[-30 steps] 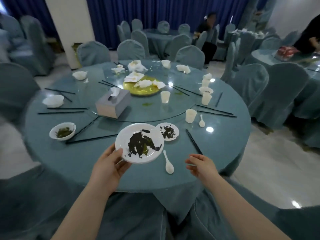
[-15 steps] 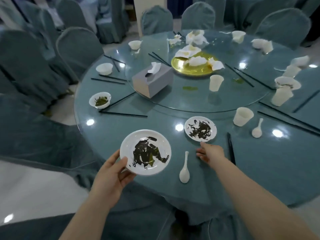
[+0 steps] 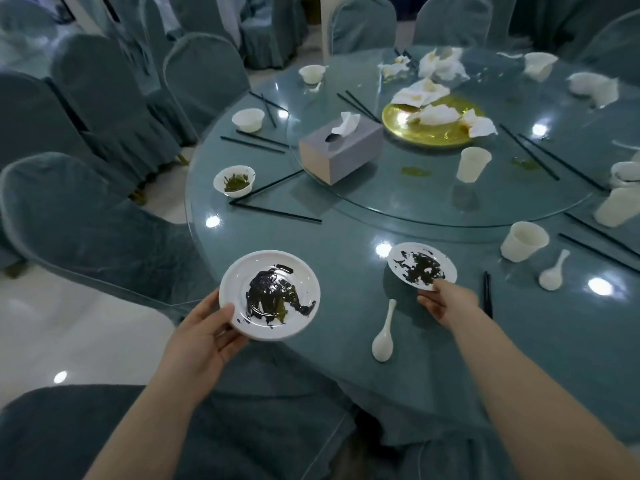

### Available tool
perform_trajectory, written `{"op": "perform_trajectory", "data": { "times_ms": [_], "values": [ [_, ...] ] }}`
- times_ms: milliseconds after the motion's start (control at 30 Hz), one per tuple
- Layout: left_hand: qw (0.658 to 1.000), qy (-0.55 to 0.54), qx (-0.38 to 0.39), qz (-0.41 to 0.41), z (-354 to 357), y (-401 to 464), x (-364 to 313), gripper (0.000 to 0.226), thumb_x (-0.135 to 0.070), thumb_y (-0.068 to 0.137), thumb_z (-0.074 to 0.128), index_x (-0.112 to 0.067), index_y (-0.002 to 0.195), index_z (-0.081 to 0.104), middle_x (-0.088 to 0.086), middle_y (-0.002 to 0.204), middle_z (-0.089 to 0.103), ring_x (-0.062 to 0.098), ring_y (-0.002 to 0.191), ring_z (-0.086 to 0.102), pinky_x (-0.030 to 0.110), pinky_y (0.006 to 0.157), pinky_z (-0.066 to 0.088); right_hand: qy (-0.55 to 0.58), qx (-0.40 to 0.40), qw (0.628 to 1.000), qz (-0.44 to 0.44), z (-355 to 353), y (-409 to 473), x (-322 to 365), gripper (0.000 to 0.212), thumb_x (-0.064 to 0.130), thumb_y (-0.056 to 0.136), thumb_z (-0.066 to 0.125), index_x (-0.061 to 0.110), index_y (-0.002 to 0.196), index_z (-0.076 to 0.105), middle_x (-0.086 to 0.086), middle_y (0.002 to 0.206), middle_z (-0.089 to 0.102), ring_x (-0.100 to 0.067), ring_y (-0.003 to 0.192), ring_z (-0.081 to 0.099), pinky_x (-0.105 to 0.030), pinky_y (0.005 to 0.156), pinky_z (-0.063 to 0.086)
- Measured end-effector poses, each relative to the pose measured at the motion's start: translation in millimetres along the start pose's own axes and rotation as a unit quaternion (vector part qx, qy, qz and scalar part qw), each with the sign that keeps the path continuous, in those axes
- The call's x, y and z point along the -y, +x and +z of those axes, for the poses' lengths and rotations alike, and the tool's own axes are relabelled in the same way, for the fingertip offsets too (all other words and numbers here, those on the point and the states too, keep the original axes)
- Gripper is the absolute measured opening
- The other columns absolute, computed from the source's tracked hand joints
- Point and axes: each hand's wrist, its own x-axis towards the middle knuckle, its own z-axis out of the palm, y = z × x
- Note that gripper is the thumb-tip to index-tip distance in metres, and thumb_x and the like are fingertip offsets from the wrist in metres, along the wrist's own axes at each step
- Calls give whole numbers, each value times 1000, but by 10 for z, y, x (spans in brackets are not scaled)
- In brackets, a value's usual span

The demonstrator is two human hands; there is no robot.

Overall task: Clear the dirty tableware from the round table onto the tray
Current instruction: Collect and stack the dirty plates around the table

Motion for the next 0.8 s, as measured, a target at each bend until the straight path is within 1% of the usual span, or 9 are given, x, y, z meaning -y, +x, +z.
{"op": "perform_trajectory", "data": {
  "times_ms": [100, 133, 233, 367, 433, 500, 533, 700, 800],
  "values": [
    [1000, -9, 7, -3, -37, -80, 20, 26, -7, 93, 54, -25, 108, 65, 2, 89, 76, 15, 71, 72, 27, 54, 57, -29, 55, 998, -23, -47, -336, -38, 12, 8, 92, 50, 2, 84, 55, -7, 50, 66, -12, 35, 59, -13, 31, 38],
    [1000, -14, 13, -4, -40, -113, 20, 26, -7, 93, 54, -26, 108, 65, 2, 88, 76, 14, 70, 72, 26, 53, 56, -38, 79, 996, -34, -61, -484, -45, 11, 8, 92, 51, 2, 85, 56, -6, 49, 66, -11, 35, 59, -12, 32, 39],
    [999, -19, 40, -4, -40, -249, 6, 26, -7, 93, 54, -26, 106, 65, 2, 89, 76, 15, 70, 72, 26, 53, 56, -61, 138, 985, -84, -120, -1003, -72, 6, 9, 91, 54, 5, 90, 58, -6, 55, 68, -10, 40, 58, -13, 37, 41],
    [997, -19, 79, 9, -130, -507, -45, 26, -4, 93, 52, -25, 101, 65, 1, 81, 75, 15, 66, 71, 25, 51, 55, -93, 167, 970, -152, -190, -1768, -232, 6, 11, 91, 57, 8, 96, 56, -6, 56, 68, -12, 44, 58, -18, 41, 44],
    [995, -16, 101, 13, -254, -667, -97, 26, -4, 93, 53, -26, 101, 64, 1, 80, 75, 16, 67, 70, 27, 55, 56, -101, 179, 962, -179, -182, -2144, -376, 6, 11, 91, 57, 8, 96, 56, -5, 55, 67, -12, 44, 58, -18, 41, 44],
    [993, -22, 116, 17, -443, -836, -152, 26, -5, 92, 55, -27, 103, 64, 2, 83, 75, 18, 69, 68, 31, 61, 55, -116, 190, 952, -208, -137, -2503, -521, 5, 12, 91, 57, 8, 95, 57, -4, 54, 66, -12, 44, 59, -19, 43, 44],
    [992, -27, 122, 20, -561, -912, -191, 26, -5, 92, 55, -27, 104, 64, 3, 84, 75, 18, 69, 68, 31, 61, 55, -124, 192, 948, -224, -94, -2675, -582, 5, 13, 92, 57, 9, 94, 57, -3, 54, 66, -12, 45, 60, -19, 43, 43],
    [988, -56, 141, 33, -1340, -1243, -432, 24, -4, 93, 53, -22, 105, 63, 6, 81, 75, 18, 63, 71, 27, 50, 56, -150, 190, 927, -288, 293, -3433, -902, 4, 14, 91, 58, 11, 93, 60, -2, 56, 66, -14, 47, 60, -20, 42, 43],
    [985, -86, 143, 42, -1832, -1360, -622, 23, -4, 92, 54, -19, 108, 63, 6, 77, 75, 17, 59, 70, 24, 47, 54, -174, 211, 915, -297, 657, -3793, -1207, 5, 15, 90, 59, 13, 94, 62, -2, 59, 67, -13, 48, 59, -21, 44, 44]
  ]
}}
